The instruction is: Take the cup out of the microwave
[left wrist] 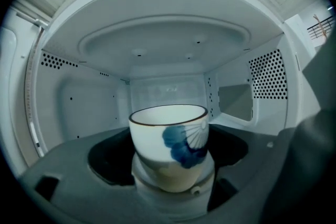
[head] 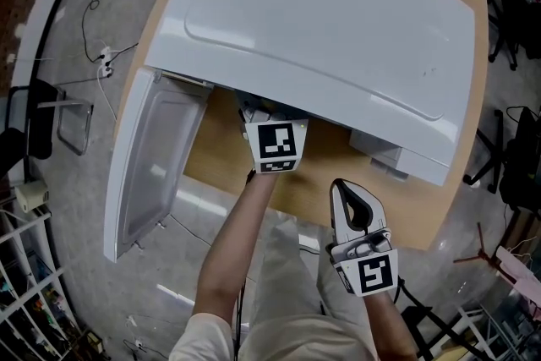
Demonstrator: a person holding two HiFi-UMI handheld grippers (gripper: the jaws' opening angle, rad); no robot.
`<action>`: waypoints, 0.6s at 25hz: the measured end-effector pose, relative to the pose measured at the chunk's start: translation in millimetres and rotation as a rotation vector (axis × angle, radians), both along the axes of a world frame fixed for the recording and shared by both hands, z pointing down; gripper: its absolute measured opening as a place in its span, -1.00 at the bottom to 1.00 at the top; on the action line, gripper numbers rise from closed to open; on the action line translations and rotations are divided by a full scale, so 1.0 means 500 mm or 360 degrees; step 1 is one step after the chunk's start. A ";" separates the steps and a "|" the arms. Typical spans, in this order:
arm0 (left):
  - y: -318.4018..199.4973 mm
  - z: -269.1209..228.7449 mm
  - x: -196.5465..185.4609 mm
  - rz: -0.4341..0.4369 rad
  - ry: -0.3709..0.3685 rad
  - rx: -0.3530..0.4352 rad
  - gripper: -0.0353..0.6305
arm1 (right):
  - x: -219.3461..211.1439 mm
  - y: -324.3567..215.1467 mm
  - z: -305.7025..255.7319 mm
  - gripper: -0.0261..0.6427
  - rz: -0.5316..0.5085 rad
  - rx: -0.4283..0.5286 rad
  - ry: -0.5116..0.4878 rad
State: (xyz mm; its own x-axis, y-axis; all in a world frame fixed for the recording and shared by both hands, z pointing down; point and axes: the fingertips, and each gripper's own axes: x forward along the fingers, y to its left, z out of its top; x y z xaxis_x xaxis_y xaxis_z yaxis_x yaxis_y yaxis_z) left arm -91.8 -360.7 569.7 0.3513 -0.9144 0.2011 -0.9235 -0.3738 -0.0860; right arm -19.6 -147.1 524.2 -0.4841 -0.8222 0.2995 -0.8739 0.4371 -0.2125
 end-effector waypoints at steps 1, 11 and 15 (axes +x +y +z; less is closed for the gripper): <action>-0.001 0.000 0.000 -0.0005 -0.0004 -0.0006 0.29 | -0.001 0.005 0.001 -0.90 -0.0021 -0.0008 0.0014; 0.020 -0.010 -0.006 -0.0012 0.0000 -0.0040 0.28 | 0.003 0.030 -0.003 -0.90 -0.0070 -0.0023 0.0048; 0.041 -0.033 -0.015 -0.0012 0.0014 -0.0032 0.28 | 0.009 0.027 -0.021 -0.90 -0.0047 0.0002 0.0039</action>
